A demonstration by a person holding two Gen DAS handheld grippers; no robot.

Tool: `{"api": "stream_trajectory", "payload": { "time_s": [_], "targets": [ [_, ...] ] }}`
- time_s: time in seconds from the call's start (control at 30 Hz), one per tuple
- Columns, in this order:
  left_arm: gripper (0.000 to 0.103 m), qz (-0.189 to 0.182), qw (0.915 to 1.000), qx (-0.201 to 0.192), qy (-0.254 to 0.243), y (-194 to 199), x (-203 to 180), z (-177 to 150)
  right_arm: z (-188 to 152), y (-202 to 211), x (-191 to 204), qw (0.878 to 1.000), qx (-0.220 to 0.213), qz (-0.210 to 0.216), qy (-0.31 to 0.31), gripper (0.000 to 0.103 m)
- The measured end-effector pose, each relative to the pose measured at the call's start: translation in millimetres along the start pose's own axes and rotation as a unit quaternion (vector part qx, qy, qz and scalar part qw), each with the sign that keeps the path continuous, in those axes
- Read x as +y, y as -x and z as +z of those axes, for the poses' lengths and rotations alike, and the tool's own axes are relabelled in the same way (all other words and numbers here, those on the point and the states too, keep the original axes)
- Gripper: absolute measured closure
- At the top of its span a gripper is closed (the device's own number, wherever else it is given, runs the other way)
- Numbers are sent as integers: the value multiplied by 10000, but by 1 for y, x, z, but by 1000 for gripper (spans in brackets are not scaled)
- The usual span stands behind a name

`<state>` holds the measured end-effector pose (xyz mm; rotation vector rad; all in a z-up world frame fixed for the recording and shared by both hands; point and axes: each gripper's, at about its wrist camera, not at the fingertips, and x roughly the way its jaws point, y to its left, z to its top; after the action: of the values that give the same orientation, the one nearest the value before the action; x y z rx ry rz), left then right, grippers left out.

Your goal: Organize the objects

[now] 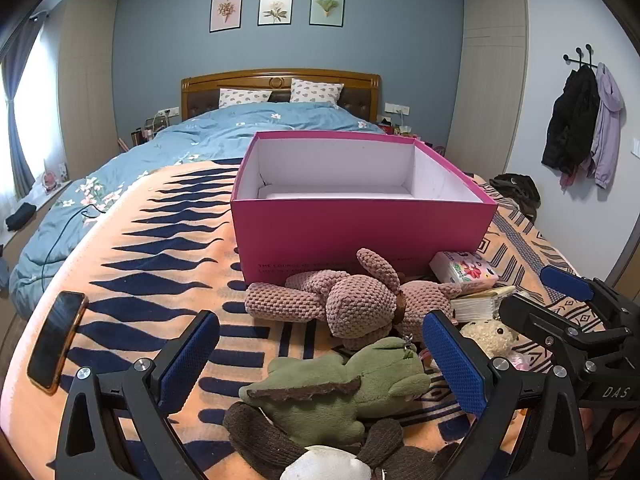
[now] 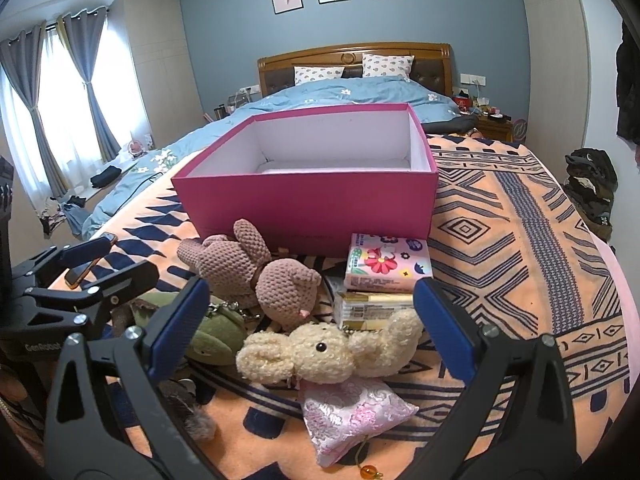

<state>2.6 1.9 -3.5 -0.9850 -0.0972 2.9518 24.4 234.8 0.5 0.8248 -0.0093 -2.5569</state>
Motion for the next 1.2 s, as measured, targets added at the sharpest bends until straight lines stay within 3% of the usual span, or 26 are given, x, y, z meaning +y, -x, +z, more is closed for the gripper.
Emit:
{"api": "stream_trajectory", "payload": {
  "time_s": [0.47,0.77,1.03,1.2],
  "targets": [
    [0,11,10000,25,2,-3,5,0,-1,-7,3,9998,145,161,35,1],
    [0,75,9994,158,282,-14,37,5,1,-34,10,9966,536,621,89,1],
    [0,21,9995,263,154,-31,46,9,9,-64,11,9920,892,895,40,24],
    [0,-140,9993,352,2,-43,43,12,8,-80,12,9909,1089,788,90,26]
  ]
}}
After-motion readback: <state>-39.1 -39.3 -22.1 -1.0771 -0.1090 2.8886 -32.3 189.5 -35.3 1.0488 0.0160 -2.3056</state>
